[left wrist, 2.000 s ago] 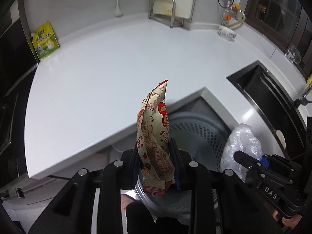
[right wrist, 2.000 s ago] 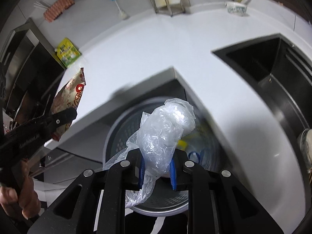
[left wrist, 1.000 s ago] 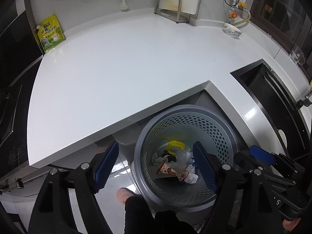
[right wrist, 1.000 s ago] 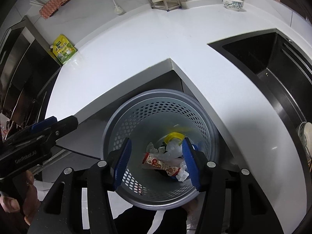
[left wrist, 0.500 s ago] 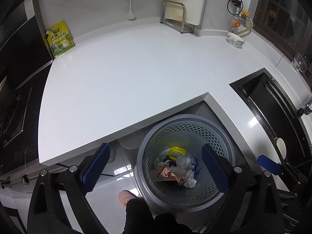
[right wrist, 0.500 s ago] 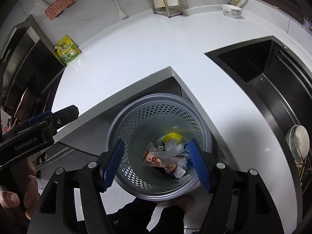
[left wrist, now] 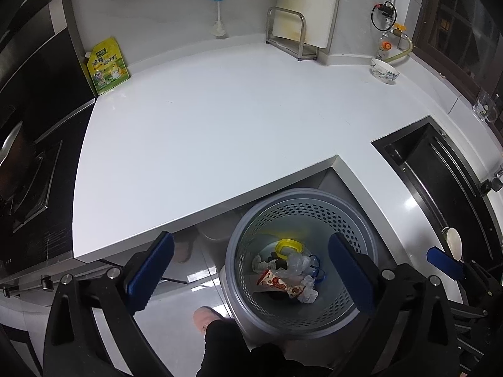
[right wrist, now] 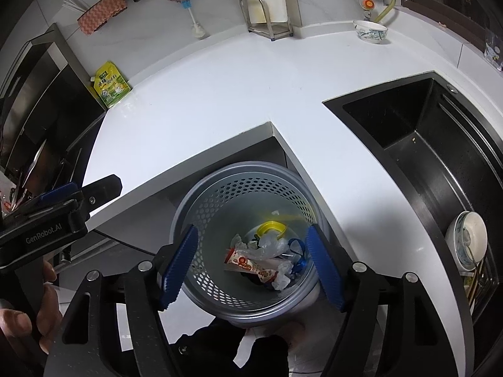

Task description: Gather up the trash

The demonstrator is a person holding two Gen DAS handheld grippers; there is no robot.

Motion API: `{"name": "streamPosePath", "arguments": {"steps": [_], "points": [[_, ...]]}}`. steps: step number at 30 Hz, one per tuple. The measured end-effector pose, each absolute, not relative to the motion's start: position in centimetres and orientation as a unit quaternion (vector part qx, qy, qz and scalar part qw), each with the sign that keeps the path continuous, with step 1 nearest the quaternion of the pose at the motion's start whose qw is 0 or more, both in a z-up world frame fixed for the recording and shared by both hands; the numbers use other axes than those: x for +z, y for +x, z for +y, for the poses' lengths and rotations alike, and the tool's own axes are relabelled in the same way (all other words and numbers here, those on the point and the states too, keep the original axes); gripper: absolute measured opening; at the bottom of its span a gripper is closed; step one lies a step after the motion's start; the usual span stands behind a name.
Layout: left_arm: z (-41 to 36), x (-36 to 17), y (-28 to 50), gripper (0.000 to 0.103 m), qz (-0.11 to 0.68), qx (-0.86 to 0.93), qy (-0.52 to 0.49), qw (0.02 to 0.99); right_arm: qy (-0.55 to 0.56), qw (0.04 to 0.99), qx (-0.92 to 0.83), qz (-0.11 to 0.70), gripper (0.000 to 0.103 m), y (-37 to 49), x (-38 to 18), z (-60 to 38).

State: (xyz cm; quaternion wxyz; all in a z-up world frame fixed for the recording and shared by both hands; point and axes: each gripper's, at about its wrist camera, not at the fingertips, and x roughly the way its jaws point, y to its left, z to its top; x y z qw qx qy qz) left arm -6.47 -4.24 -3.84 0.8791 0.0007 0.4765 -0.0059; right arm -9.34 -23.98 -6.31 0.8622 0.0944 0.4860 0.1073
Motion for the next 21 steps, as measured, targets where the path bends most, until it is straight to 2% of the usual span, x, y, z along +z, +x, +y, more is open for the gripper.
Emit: {"name": "streamPosePath", "arguments": {"steps": [21], "points": [[-4.41, -3.27, -7.27, 0.097, 0.467, 0.008, 0.009, 0.884, 0.096, 0.865, 0.102, 0.483, 0.069, -9.95, -6.27, -24.45]]}}
